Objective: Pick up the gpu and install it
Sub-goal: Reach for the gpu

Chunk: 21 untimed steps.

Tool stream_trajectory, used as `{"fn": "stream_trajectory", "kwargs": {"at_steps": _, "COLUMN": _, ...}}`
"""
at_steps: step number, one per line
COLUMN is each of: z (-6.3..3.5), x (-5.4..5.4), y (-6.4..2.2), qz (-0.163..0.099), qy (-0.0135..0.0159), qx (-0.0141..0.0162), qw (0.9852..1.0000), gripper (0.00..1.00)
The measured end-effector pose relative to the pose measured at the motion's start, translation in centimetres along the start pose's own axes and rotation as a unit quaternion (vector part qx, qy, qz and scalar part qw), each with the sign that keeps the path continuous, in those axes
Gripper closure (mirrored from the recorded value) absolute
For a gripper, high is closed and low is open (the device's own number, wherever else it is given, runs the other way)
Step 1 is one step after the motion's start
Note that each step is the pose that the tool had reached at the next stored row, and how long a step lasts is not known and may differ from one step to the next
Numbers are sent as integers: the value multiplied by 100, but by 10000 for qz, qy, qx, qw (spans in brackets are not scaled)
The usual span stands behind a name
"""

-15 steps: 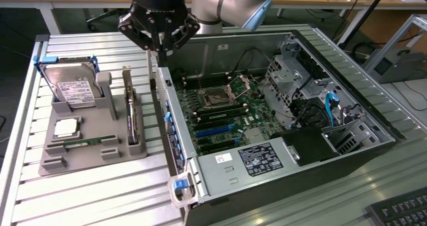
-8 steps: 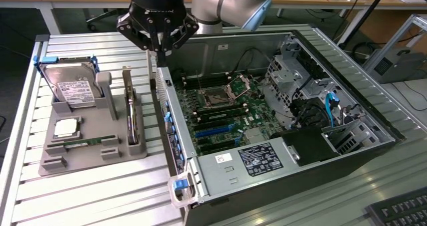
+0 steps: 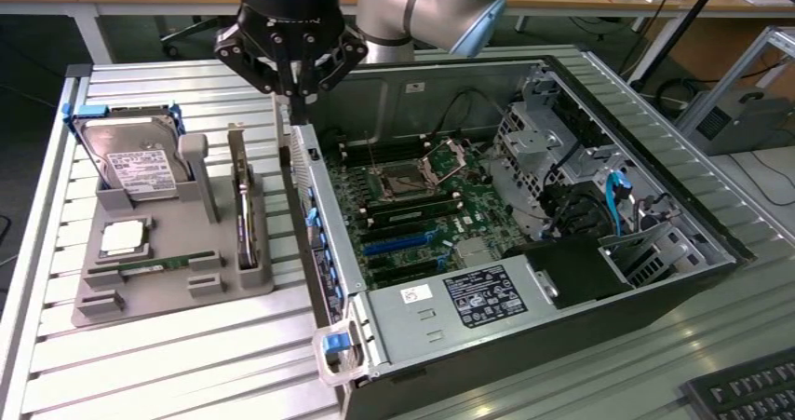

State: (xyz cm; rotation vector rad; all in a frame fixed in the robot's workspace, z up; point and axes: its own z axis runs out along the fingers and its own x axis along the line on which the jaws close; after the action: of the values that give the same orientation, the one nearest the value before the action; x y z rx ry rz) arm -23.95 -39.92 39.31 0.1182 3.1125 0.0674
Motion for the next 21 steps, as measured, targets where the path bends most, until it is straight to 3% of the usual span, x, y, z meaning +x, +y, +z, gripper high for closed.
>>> {"fn": "stream_trajectory", "kwargs": {"at_steps": 21, "z": -2, "x": 175, "y": -13, "qz": -1, "qy": -1, "qx": 0, "qw": 10000, "gripper": 89}}
